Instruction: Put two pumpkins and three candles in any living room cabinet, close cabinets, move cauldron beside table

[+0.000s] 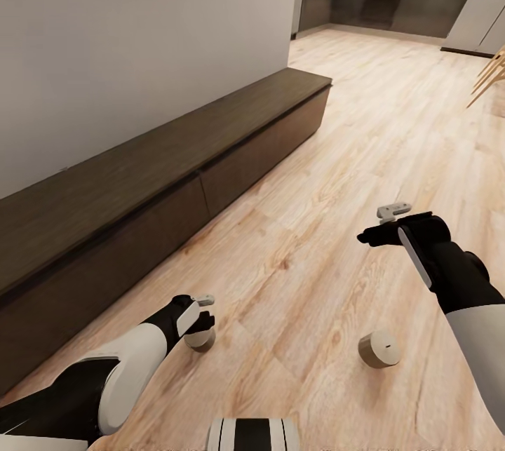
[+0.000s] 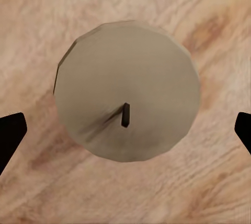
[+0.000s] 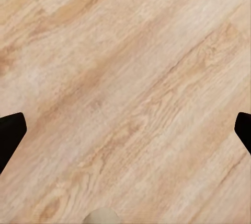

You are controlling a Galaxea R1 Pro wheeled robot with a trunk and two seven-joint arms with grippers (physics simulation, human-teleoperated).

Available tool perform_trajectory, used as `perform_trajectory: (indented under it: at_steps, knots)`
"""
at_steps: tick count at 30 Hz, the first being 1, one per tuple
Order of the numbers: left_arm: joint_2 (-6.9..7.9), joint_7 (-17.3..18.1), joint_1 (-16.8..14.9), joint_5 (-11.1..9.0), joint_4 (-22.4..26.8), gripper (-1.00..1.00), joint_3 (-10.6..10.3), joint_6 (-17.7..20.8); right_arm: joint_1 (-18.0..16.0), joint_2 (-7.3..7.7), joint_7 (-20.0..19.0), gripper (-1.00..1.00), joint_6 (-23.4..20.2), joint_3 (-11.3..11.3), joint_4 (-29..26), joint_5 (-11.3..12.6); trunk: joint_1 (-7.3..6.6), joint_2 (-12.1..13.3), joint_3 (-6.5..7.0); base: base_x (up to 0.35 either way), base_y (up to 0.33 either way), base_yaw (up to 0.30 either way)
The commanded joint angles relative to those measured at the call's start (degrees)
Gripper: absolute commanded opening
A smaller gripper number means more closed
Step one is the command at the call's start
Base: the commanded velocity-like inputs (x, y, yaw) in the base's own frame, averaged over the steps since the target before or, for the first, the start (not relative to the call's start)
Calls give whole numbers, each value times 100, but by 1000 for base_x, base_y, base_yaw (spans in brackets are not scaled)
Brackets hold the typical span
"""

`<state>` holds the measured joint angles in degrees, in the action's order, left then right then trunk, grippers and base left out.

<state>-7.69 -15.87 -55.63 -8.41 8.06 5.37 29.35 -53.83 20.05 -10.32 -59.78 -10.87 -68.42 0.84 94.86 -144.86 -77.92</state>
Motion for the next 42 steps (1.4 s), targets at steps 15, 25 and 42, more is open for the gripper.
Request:
perform_trajectory:
  at_steps: [15,25,42]
  knots:
    - [-4,-48,0,-46,19,100,52,11,-4,35,-181,100,-22,-5,-5,-22,9,-8,-94,7,0,0]
    - [-4,-48,0,-46,16,100,52,13,-4,83,-182,100,-22,-9,-5,-18,9,-8,-94,109,0,0]
    - [-4,-48,0,-46,12,100,45,18,-4,87,-190,100,-22,-11,-10,-18,24,-16,-226,3,0,0]
